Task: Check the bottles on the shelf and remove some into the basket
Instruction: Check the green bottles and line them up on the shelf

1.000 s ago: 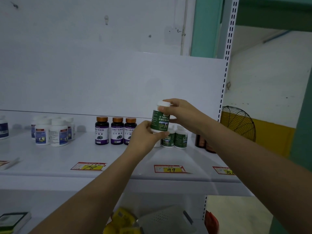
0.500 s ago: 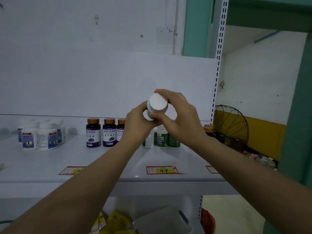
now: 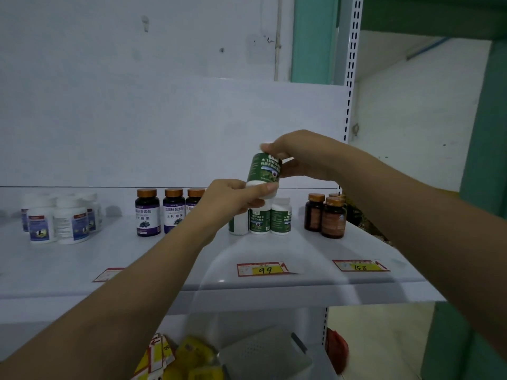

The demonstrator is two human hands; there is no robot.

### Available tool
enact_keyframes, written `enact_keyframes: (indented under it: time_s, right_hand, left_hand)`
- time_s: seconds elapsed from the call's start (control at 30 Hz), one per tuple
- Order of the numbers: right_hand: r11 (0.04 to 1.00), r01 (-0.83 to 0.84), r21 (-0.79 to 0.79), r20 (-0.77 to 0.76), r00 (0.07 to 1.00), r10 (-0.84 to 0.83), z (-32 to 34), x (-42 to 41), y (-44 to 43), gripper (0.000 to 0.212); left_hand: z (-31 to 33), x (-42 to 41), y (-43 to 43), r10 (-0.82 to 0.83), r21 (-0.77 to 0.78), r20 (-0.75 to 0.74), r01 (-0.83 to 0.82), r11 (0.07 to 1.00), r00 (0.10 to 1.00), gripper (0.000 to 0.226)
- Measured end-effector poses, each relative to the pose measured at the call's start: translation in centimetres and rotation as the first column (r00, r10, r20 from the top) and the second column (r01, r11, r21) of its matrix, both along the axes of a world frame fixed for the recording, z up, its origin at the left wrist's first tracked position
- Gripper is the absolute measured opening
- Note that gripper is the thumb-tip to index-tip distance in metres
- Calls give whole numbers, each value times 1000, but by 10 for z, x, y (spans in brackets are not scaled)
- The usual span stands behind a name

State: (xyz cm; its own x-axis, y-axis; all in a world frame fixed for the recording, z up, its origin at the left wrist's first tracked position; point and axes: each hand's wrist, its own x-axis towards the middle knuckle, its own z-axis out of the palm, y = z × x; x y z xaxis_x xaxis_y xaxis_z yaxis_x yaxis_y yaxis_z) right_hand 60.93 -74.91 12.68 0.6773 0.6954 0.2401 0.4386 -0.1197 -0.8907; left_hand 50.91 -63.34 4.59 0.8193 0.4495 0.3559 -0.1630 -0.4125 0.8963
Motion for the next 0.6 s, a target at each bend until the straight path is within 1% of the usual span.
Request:
enact_keyframes:
  time_s: [0.07,0.13,0.2,0.27,0.3,0.37,0.43,0.5,0.57,0.6]
  right_hand:
    - [999,3,-37,33,999,-1,-1,0,-1,29]
    - [999,22,-50,92,996,-17,-1,0,-3,29]
    - [998,55,-22,163,985,-51,-2,3,-4,28]
    - [993,122,3,237,964,-119,-5,9,-3,24]
    - [985,172,5,284,944,-166,-7,13,-2,25]
    - [963,268,-12,411,880,-240,-14,20,0,32]
    - [948,316,-26,524,812,-256,-23,25,2,38]
    - [941,336,-40,568,783,-255,-33,31,5,38]
    - [934,351,-61,562,786,-258,-43,36,9,37]
    - [932,355,-72,554,791,-259,-49,39,10,36]
  left_hand:
    - [-5,3,-1,9,32,-29,-8,999,1000,31]
    - [-8,7,-1,35,106,-47,-30,994,998,32]
    - [-12,13,-3,65,204,-44,-55,978,997,44]
    - [-20,15,-3,118,306,-69,-92,948,991,58]
    - [-26,16,-1,165,376,-96,-118,919,981,58]
    - [-41,18,8,258,524,-152,-143,840,954,50]
    - [-56,22,20,342,619,-241,-127,775,908,48]
    - [-67,26,30,397,689,-327,-71,721,857,53]
    - [-76,29,35,438,758,-367,-10,653,821,57]
    - [-79,31,37,448,773,-378,11,634,810,57]
